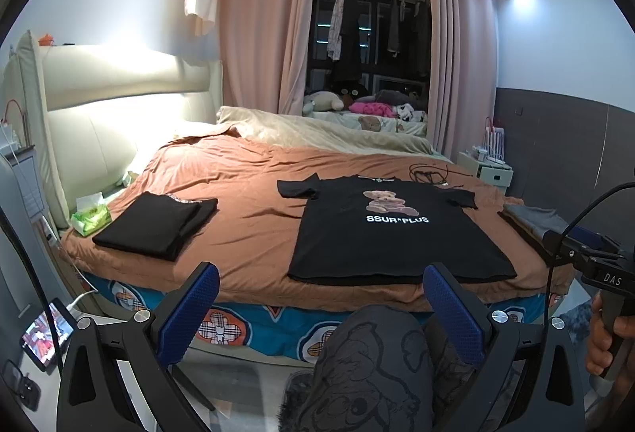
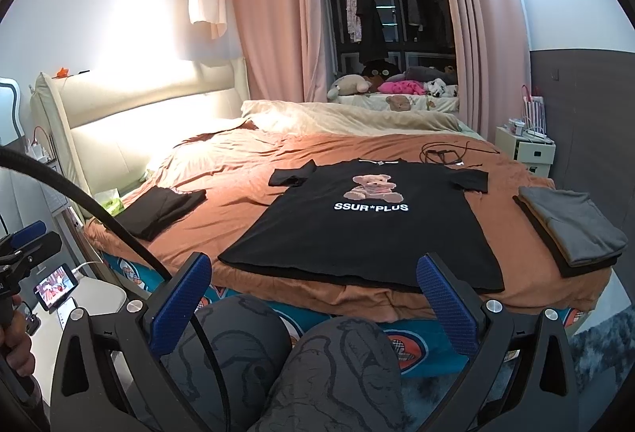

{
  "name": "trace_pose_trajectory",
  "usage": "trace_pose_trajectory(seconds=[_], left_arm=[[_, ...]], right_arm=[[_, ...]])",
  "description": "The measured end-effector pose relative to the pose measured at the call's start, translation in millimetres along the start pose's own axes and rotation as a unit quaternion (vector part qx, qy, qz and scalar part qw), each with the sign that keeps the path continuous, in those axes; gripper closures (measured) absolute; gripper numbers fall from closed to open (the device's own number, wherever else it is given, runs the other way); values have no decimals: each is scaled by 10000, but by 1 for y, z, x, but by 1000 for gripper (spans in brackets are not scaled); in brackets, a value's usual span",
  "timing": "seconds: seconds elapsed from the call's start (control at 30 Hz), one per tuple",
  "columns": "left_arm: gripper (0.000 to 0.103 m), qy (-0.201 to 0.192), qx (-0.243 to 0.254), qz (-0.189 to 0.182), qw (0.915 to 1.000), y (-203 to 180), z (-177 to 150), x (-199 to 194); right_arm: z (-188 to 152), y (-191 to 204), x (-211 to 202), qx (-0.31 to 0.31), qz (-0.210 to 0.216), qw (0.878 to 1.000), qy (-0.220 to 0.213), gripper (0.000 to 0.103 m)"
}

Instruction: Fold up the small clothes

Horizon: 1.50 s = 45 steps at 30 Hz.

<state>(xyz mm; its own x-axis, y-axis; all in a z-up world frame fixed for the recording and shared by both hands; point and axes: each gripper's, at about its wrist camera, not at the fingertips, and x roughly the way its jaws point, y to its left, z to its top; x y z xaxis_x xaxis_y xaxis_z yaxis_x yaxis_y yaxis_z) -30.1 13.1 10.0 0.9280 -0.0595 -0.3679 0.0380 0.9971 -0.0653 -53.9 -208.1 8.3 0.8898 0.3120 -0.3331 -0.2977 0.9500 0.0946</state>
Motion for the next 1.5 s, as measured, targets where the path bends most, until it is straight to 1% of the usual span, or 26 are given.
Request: trace_pose_trajectory(seconds=[0.8,1.13,1.3,1.5], left_arm=[[0,70,-88,6,9999,1,3,6],[0,131,-213,14,9997,12,17,37],[0,213,-228,16,9995,17,26,60],[0,216,-264,-20,9994,24,35,90]], right_arm=[[5,-9,12,105,24,9999,82,0],[17,-15,37,169,54,9997,137,0],[25,-22,57,234,45,9995,189,0],[35,-28,82,334,28,9990,287,0]])
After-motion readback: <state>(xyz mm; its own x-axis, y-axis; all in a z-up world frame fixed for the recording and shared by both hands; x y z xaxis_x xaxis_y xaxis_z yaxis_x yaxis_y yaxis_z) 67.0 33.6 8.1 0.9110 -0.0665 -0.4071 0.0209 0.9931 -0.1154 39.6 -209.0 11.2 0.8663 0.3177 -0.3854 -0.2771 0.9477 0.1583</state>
